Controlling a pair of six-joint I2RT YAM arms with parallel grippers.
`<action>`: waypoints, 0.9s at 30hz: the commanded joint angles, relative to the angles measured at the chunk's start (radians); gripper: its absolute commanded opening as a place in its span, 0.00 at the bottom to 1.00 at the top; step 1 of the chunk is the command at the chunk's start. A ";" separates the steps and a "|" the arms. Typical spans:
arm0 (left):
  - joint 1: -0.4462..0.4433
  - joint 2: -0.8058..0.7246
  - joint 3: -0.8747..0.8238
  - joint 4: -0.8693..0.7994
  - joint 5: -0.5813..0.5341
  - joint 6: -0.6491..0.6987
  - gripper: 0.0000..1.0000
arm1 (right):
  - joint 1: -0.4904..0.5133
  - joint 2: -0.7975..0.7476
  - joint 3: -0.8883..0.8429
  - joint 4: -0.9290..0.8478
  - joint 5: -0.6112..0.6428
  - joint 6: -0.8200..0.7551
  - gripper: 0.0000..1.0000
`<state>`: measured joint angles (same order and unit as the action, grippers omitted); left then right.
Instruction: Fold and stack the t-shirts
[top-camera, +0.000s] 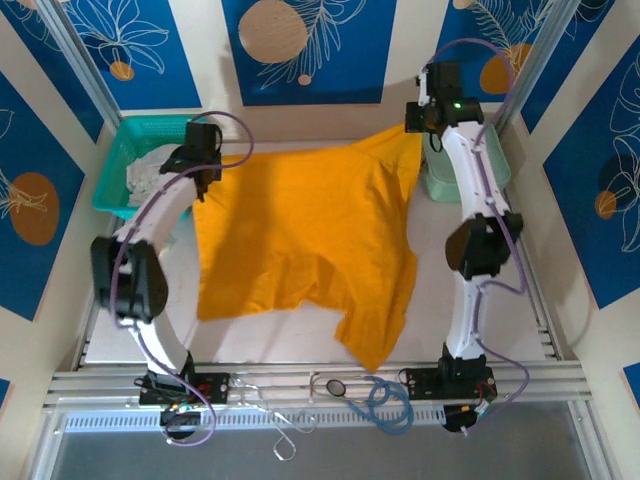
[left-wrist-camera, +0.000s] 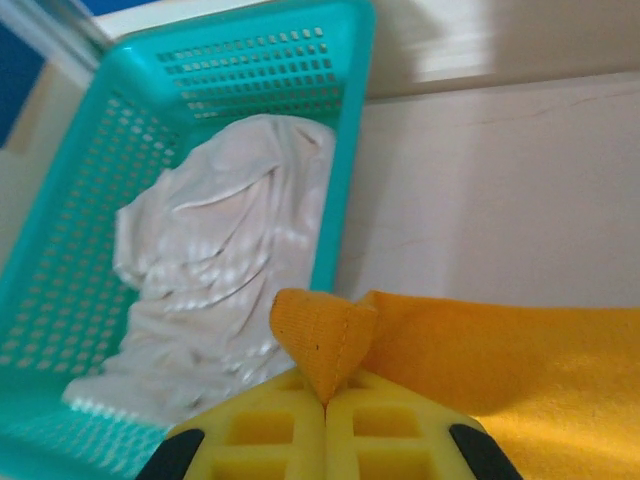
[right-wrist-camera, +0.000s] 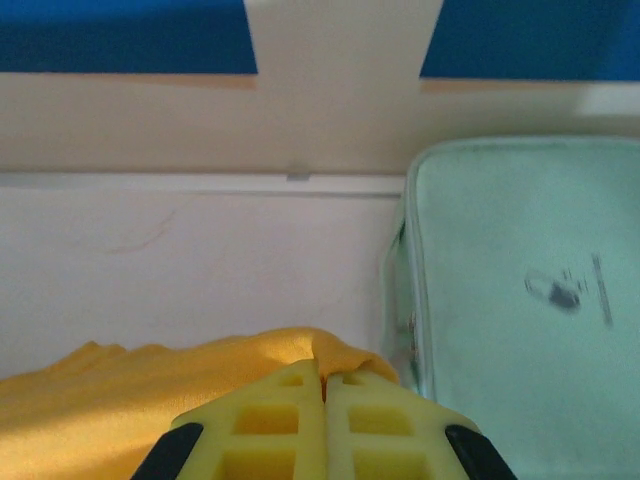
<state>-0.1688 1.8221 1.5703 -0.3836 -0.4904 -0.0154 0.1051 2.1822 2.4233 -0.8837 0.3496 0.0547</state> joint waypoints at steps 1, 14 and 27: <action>0.002 0.111 0.119 0.126 -0.045 0.023 0.00 | -0.003 0.166 0.198 0.025 0.069 -0.108 0.00; 0.002 0.276 0.162 0.198 -0.070 0.048 0.00 | 0.007 0.291 0.143 0.165 0.067 -0.069 0.00; 0.002 0.231 -0.010 0.217 -0.070 0.045 0.00 | 0.067 -0.100 -0.569 0.384 0.091 0.062 0.00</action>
<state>-0.1688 2.0903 1.5917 -0.1780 -0.5442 0.0326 0.1608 2.1685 1.9400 -0.5819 0.4213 0.0589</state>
